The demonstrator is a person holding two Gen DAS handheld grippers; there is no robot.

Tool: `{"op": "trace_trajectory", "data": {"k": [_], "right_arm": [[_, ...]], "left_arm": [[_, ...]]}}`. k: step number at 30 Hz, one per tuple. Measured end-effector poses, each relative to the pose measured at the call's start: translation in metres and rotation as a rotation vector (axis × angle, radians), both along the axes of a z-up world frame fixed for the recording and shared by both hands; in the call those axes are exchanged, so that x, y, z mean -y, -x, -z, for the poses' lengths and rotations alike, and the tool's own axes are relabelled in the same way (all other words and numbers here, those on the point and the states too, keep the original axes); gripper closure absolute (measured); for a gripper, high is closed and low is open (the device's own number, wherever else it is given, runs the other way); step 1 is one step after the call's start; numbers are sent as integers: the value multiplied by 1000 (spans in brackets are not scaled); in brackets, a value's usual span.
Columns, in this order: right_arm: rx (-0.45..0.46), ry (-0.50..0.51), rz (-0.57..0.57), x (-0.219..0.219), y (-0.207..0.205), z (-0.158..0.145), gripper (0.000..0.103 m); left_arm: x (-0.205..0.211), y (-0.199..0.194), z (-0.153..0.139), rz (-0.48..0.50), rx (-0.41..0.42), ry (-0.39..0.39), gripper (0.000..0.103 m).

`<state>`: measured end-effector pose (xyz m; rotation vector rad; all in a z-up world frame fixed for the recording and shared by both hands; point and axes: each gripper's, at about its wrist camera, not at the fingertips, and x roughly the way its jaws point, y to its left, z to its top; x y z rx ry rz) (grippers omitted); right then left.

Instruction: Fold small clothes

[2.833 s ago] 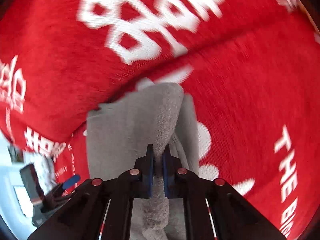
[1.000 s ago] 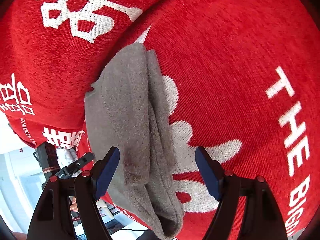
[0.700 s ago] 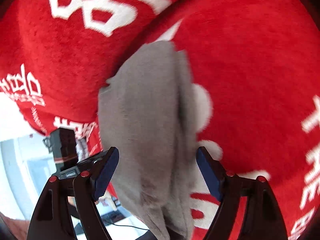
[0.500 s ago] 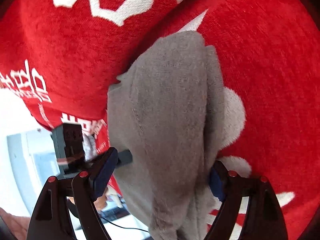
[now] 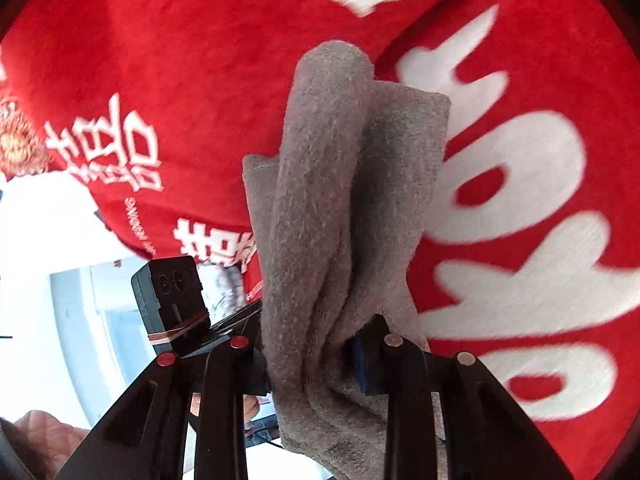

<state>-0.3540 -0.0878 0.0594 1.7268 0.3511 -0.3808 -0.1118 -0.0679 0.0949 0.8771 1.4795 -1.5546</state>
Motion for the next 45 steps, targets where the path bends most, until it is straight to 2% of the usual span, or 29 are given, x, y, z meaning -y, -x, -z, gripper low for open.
{"op": "trace_trajectory", "data": {"k": [4, 9, 11, 12, 14, 16, 20, 21, 23, 24, 26, 29, 30, 31, 32, 35, 36, 37, 38, 39, 40, 41, 44, 45], "right_arm": [[26, -16, -23, -23, -37, -6, 71], [25, -63, -79, -52, -90, 13, 71], [-61, -78, -116, -58, -109, 24, 67], [-152, -88, -144, -59, -116, 29, 65], [-320, -58, -192, -59, -121, 23, 45], [-392, -9, -223, -58, -121, 11, 43], [-654, 128, -217, -60, -105, -21, 44], [-659, 164, -199, -60, -104, -32, 48], [-616, 220, -198, -62, -110, -49, 88], [-612, 237, -217, -63, -117, -53, 92], [-607, 269, -299, -67, -138, -53, 93], [-719, 306, -419, -76, -153, -29, 96], [-797, 312, -469, -79, -153, -11, 97], [-835, 306, -492, -80, -150, 3, 99], [-812, 313, -474, -79, -146, 7, 101], [-682, 233, -344, -68, -118, 0, 99], [-623, 213, -257, -64, -103, -5, 94], [-592, 187, -183, -59, -89, -6, 77], [-565, 142, -118, -52, -77, -2, 41], [-508, 79, -57, -43, -63, 8, 27], [-462, 45, -34, -39, -61, 15, 24], [-404, -5, -15, -35, -56, 26, 25], [-301, -120, -8, -24, -57, 59, 38], [-296, -130, -13, -24, -61, 62, 44]], "left_arm": [[-28, -37, -16, -35, 4, -1, 56], [-65, -92, -14, -60, 85, -25, 56], [-77, -111, 0, -82, 139, -56, 55], [-81, -118, 5, -90, 167, -72, 55], [-91, -140, 13, -127, 237, -96, 55], [-97, -159, 6, -166, 199, -79, 55], [-99, -178, -6, -205, 253, -42, 55], [-98, -178, -7, -216, 257, -35, 55], [-97, -178, -6, -232, 249, -31, 55], [-97, -179, -5, -232, 245, -31, 55], [-96, -172, 0, -218, 251, -33, 55], [-94, -149, 19, -170, 354, -37, 53], [-95, -147, 24, -164, 373, -31, 50], [-95, -147, 27, -164, 380, -26, 45], [-95, -147, 29, -171, 396, -16, 33], [-96, -151, 27, -174, 407, -20, 30], [-97, -153, 25, -175, 407, -21, 30], [-97, -154, 25, -174, 407, -23, 30], [-98, -155, 25, -174, 405, -26, 30], [-97, -154, 26, -179, 405, -29, 30], [-96, -154, 27, -185, 406, -32, 30], [-96, -154, 27, -187, 407, -35, 30], [-96, -152, 26, -183, 420, -30, 30], [-97, -152, 25, -181, 421, -28, 30]]}}
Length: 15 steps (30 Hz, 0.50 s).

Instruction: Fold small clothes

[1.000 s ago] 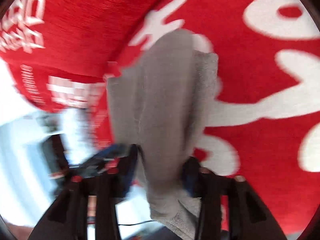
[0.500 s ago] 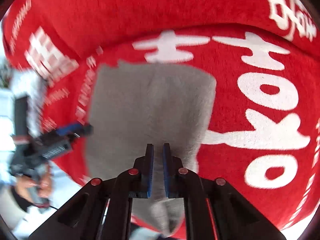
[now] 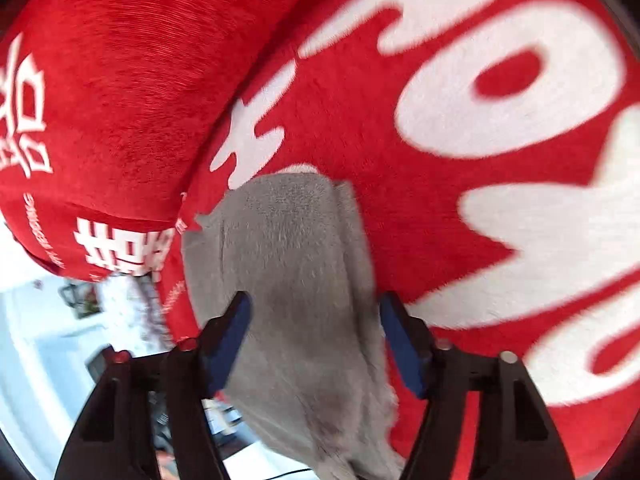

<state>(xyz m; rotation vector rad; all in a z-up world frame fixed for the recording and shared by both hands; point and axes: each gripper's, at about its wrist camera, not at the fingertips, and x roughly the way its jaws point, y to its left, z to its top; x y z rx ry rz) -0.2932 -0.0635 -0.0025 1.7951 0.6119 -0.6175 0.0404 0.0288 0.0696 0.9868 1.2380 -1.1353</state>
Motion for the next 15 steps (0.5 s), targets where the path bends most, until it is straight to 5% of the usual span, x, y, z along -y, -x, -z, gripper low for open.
{"op": "trace_trajectory", "data": {"k": [1, 4, 8, 11, 15], "right_arm": [[-17, 14, -28, 1, -6, -2, 68], [-85, 258, -153, -5, -36, -47, 77], [-367, 345, -354, -3, -57, -49, 77], [-438, 321, -333, 3, -53, -42, 55], [-439, 312, -295, -5, -37, -71, 57]], "left_arm": [[0, -1, 0, -1, -1, -1, 30], [-1, -2, -1, -11, 1, -6, 30], [-1, -2, 1, -9, -15, -3, 30], [1, 2, -1, -9, 4, -8, 26], [-2, 3, -9, -5, 10, -14, 26]]}}
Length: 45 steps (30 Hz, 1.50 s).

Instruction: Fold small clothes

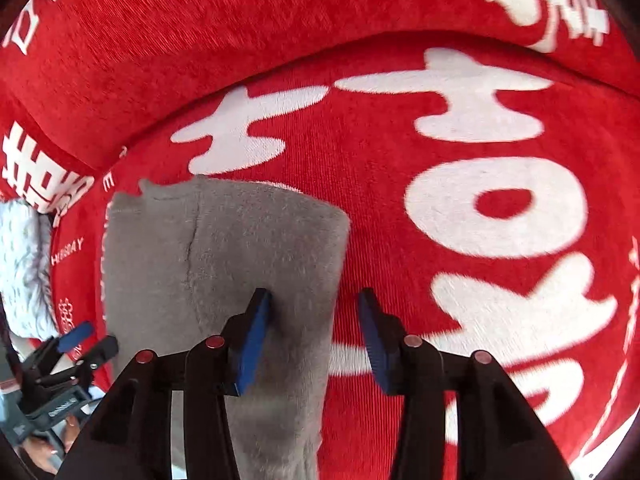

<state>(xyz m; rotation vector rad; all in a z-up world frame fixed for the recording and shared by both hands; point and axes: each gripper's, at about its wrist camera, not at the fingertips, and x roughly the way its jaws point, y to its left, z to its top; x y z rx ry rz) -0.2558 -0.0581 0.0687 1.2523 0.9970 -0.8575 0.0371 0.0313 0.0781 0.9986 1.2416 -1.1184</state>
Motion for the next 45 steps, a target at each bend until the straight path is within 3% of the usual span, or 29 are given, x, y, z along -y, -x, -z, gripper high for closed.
{"op": "trace_trajectory", "data": {"k": [2, 4, 8, 10, 12, 24, 45], "right_arm": [[45, -5, -17, -13, 3, -18, 75], [74, -8, -41, -23, -4, -27, 83], [88, -49, -118, -51, -35, -26, 84], [-7, -67, -158, -61, -44, -3, 84], [-43, -48, -170, -63, -41, 9, 88], [-19, -121, -32, -71, -9, -14, 84], [-51, -126, 70, -85, -11, -26, 84]], "left_arm": [[-7, 0, -5, -3, -19, -4, 26], [-13, 1, -9, -4, -30, -7, 26], [-27, 8, -1, 3, -30, -41, 26], [-30, 9, 4, -8, -35, -42, 26], [-29, 9, 6, -10, -41, -46, 26], [-29, 11, 2, 4, -38, -60, 26], [-39, 6, -11, 19, -22, -80, 26]]}}
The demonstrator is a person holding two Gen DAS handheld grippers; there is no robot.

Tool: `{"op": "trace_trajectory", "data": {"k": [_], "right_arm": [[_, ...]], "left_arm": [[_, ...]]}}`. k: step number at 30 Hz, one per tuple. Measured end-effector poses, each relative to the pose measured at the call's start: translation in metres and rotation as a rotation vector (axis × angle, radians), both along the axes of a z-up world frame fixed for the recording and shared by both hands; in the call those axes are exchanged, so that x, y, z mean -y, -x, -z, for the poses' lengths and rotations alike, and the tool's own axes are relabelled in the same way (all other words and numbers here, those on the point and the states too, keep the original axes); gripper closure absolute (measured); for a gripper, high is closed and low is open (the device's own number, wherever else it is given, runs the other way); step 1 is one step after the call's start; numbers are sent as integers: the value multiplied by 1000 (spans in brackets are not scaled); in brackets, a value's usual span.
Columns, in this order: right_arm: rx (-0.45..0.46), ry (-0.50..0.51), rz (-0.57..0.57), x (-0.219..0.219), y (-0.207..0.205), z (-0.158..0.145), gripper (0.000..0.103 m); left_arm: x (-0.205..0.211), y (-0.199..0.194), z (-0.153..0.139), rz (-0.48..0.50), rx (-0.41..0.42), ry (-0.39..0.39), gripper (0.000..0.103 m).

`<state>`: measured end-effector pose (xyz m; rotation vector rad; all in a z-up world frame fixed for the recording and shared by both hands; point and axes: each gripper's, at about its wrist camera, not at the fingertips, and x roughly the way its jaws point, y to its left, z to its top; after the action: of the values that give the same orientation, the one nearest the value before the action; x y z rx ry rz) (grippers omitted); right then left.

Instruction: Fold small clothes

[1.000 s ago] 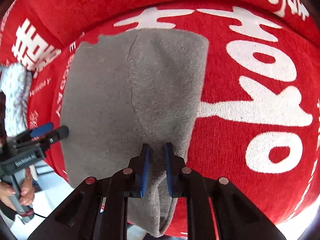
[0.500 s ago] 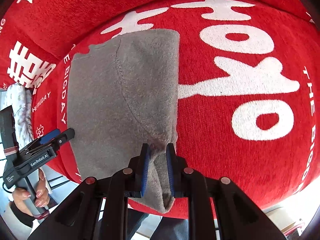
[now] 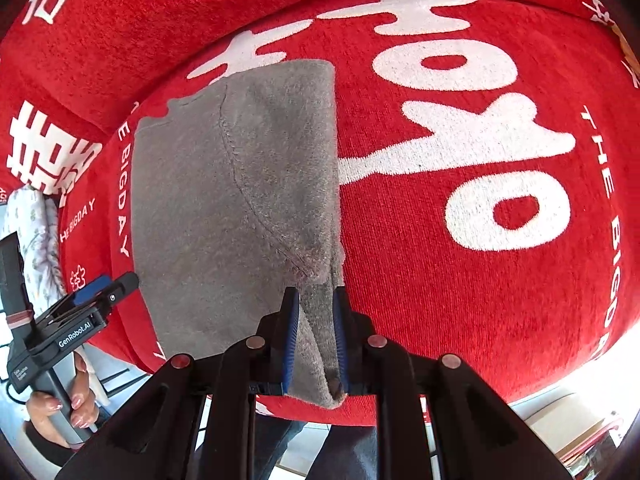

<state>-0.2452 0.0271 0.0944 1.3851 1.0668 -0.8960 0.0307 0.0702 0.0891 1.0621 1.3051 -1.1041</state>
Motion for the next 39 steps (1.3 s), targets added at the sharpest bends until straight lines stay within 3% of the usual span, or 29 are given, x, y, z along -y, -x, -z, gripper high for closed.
{"op": "trace_trajectory", "data": {"k": [9, 13, 16, 18, 22, 30, 39], "right_arm": [[-9, -4, 3, -2, -9, 3, 84], [-57, -25, -41, -8, -14, 14, 65], [-92, -50, -72, -13, -17, 30, 65], [-100, -53, -79, -15, -16, 38, 65], [-97, -66, -40, -18, -10, 40, 63], [-121, -85, -53, -27, -11, 22, 61], [-109, -84, -47, -31, -9, -12, 60]], "left_arm": [[-3, 2, -4, 10, 4, -1, 26], [-8, 0, 0, 13, 7, -18, 26], [-14, -2, 13, 9, 12, -55, 25], [-18, -4, 20, -1, 26, -62, 15], [-26, -6, 31, 7, 27, -100, 14], [-38, -12, 21, 4, 35, -131, 14], [-37, -4, -20, 16, 23, -108, 14]]}}
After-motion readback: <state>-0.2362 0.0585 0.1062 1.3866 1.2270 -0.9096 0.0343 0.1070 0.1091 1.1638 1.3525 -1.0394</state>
